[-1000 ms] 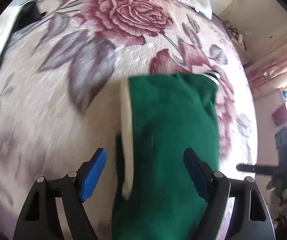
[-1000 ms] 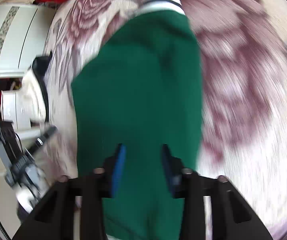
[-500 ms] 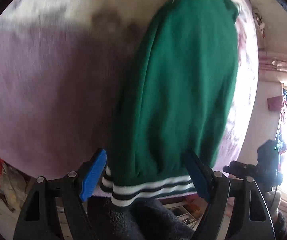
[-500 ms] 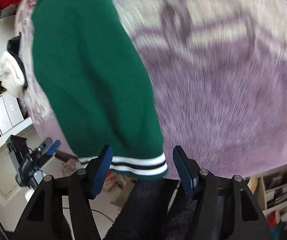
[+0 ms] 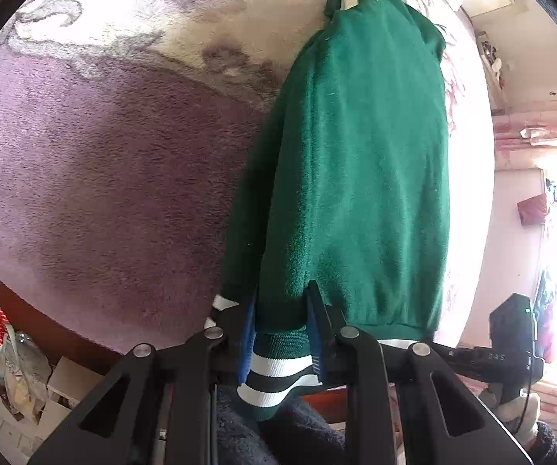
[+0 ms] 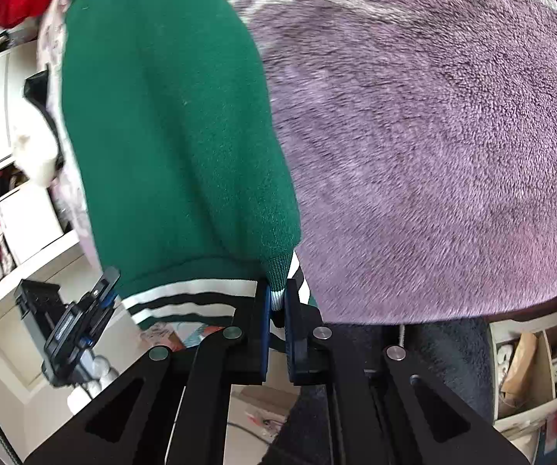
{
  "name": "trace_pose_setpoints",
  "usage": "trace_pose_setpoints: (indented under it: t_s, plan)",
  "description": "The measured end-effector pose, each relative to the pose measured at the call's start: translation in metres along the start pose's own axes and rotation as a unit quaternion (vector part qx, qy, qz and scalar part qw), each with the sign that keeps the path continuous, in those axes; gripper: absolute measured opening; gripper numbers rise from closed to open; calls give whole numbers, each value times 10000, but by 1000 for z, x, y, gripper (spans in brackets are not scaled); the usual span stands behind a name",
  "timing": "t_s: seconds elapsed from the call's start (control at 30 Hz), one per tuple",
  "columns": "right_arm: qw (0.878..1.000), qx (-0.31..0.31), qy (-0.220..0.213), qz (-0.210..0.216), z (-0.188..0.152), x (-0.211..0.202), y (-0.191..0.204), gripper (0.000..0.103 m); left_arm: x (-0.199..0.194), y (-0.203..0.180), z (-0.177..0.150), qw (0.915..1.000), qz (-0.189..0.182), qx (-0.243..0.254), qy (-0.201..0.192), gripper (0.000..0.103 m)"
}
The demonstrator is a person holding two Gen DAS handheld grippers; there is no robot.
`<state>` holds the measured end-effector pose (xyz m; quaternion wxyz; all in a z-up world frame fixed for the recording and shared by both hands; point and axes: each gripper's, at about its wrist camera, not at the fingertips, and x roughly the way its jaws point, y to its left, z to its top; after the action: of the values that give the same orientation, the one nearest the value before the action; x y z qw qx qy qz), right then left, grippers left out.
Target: Fold large clothes
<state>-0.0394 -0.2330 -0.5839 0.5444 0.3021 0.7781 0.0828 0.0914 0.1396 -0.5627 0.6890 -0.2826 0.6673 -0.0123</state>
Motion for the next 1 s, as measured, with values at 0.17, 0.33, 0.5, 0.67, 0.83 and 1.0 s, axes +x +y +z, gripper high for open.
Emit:
trace_pose_setpoints:
  t_s: [0.17, 0.33, 0.5, 0.67, 0.83, 1.0]
  plan:
    - [9987, -149, 137, -469, 5, 36, -15, 6, 53, 13, 6, 9986, 434, 127, 264, 21]
    - [9990, -160, 276, -299, 8, 39, -19, 8, 59, 7, 14, 9985, 414, 46, 343, 25]
    - [9989, -439, 151, 57, 6, 28, -29, 71, 60, 25, 14, 9975, -489, -305, 415, 45]
    - [9970, -550, 234, 500, 25, 51, -38, 83, 95, 41, 20, 9904, -1110, -558, 603, 58]
    - [9870, -180, 358, 1559, 43, 80, -43, 84, 128, 27, 26, 9879, -1289, -418, 751, 74]
    - [9813, -310, 410, 1854, 39, 89, -35, 75, 115, -4, 36, 9928, -1185, -18, 169, 56]
